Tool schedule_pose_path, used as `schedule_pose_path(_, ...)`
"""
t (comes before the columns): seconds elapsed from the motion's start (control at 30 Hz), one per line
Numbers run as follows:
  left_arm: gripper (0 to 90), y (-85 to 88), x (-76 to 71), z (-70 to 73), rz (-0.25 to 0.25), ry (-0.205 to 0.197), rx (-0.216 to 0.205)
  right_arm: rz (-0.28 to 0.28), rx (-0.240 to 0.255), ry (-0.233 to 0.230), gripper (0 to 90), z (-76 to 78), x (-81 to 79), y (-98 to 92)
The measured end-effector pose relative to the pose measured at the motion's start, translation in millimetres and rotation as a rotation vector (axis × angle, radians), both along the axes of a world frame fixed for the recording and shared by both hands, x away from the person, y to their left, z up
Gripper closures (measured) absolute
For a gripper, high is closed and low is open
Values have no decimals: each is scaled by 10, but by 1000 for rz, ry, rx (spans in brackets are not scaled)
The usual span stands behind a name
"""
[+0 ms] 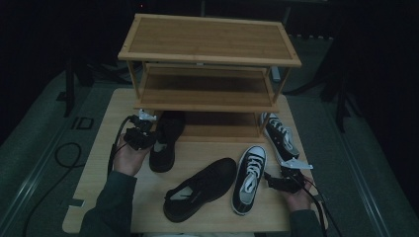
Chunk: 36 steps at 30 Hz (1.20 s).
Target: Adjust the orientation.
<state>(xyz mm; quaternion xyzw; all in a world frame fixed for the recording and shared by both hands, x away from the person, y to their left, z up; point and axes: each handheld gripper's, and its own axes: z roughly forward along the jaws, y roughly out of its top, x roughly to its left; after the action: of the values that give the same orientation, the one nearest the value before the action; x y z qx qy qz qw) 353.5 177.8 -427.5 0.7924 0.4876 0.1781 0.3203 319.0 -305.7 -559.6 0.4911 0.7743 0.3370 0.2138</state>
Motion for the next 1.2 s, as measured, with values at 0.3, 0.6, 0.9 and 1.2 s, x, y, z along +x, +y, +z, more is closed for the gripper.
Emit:
schedule_pose_path(0.3,899,115,-119,80,-53,4,49,0,0,0,218,0,-1,1)
schedule_pose_path(0.6,899,218,-181,135,-74,25,72,0,-2,-2,218,0,-3,1)
schedule_pose_path(0.9,898,363,-213,109,-72,54,52,0,-2,-2,218,0,-3,1)
schedule_pose_path(1.2,898,378,-321,-39,-96,57,31,-1,2,0,217,0,0,3)
